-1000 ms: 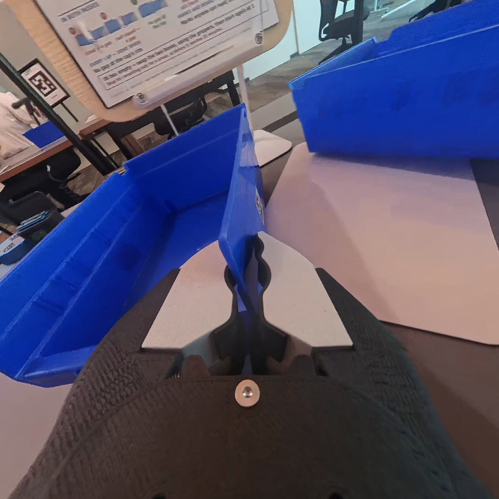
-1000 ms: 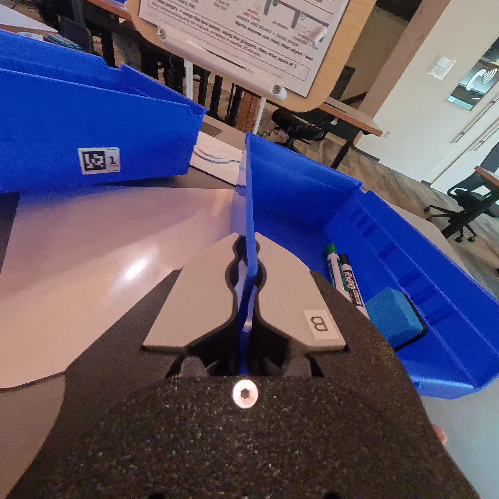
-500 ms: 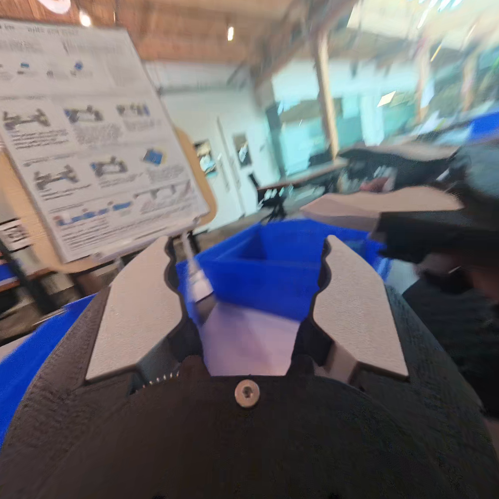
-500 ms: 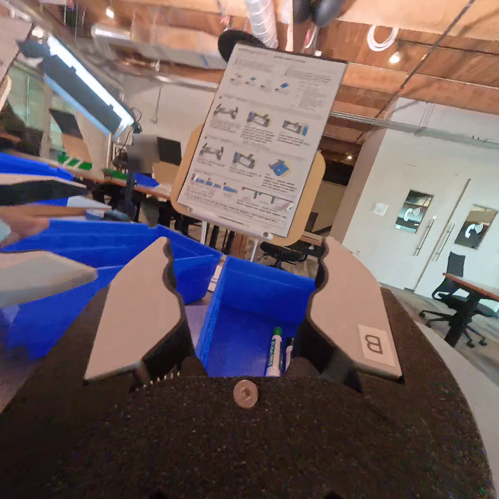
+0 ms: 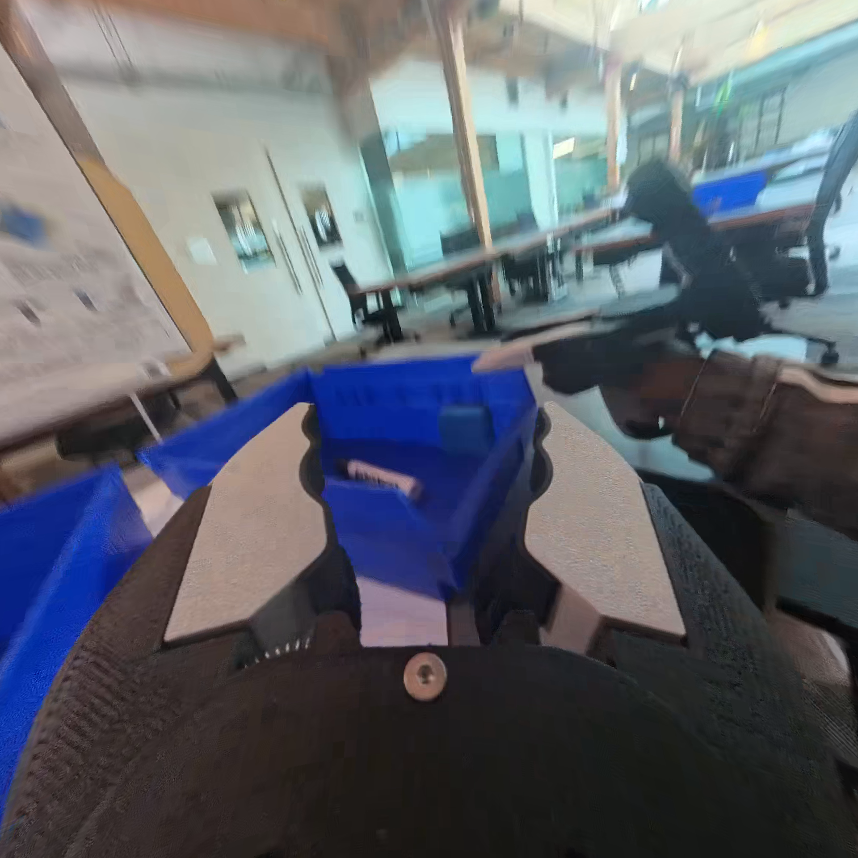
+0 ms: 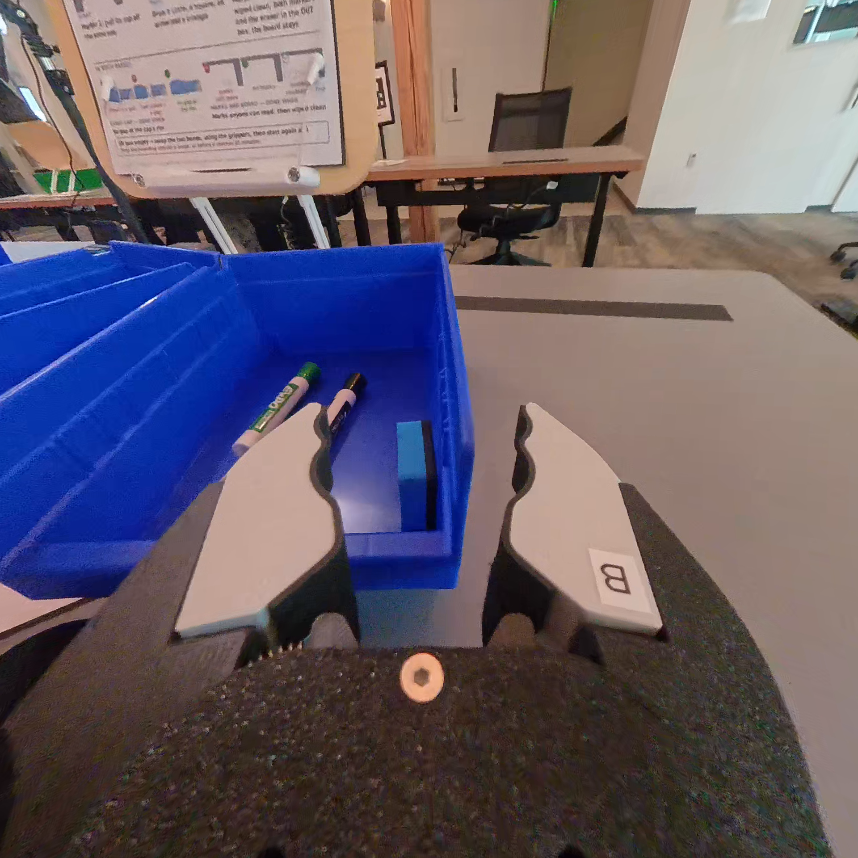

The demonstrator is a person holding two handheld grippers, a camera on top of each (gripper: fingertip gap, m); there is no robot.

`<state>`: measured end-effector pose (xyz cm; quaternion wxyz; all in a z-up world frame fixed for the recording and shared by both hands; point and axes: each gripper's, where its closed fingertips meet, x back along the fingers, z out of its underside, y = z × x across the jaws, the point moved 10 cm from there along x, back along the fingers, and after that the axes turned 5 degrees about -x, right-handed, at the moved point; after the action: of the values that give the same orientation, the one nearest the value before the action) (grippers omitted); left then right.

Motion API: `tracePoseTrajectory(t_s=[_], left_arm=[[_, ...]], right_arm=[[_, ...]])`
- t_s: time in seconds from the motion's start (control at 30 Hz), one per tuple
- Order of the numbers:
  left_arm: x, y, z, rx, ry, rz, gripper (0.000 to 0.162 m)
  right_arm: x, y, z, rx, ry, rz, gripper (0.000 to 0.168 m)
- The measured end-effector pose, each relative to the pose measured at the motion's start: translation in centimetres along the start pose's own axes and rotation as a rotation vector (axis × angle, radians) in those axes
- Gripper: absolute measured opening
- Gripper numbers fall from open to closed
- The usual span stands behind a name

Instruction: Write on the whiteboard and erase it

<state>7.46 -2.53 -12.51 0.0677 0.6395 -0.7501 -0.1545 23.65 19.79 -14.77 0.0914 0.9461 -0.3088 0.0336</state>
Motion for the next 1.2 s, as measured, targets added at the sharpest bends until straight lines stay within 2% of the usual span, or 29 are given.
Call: tracePoseTrajectory(t_s=[0.07, 0.23, 0.3, 0.37, 0.53, 0.57, 0.63, 0.77, 0.97, 1.2], left_arm=[[-1.3, 0.3, 2.1, 0.029, 0.156, -0.025, 0.089], [-3.5, 1.0, 4.9, 0.161, 0.301, -0.005, 0.09], [-4.1, 1.7, 5.4, 0.131, 0.355, -0.025, 0.086], [-4.3, 2.4, 5.8, 0.094, 0.403, -0.039, 0.077], [-3.3, 4.2, 6.3, -0.025, 0.475, -0.138, 0.039], [-3.2, 4.5, 6.3, -0.079, 0.475, -0.158, 0.034], [-2.6, 5.2, 5.7, -0.051, 0.428, -0.167, 0.029], [-1.4, 6.0, 3.2, -0.098, 0.352, -0.212, 0.026], [1.2, 8.3, -2.9, -0.118, 0.284, -0.255, 0.026], [6.9, 13.3, -5.4, -0.148, 0.291, -0.358, 0.026]], right_arm=[[-0.4, -0.5, 0.3, 0.014, 0.025, 0.047, 0.066], [-1.9, -0.8, 0.8, 0.071, 0.15, 0.048, 0.046], [-2.1, -0.6, 1.2, 0.118, 0.209, 0.065, 0.019], [-1.9, 0.0, 1.1, 0.167, 0.231, 0.095, 0.007], [-0.5, 3.9, 1.1, 0.397, 0.232, 0.21, 0.009], [-0.2, 4.7, 1.1, 0.443, 0.211, 0.246, 0.009], [0.6, 5.9, 0.5, 0.498, 0.159, 0.269, 0.01], [2.1, 8.1, -1.9, 0.542, 0.072, 0.299, 0.01], [4.2, 12.3, -8.0, 0.547, -0.015, 0.301, 0.01], [1.4, 19.4, -10.3, 0.505, -0.098, 0.187, 0.009]])
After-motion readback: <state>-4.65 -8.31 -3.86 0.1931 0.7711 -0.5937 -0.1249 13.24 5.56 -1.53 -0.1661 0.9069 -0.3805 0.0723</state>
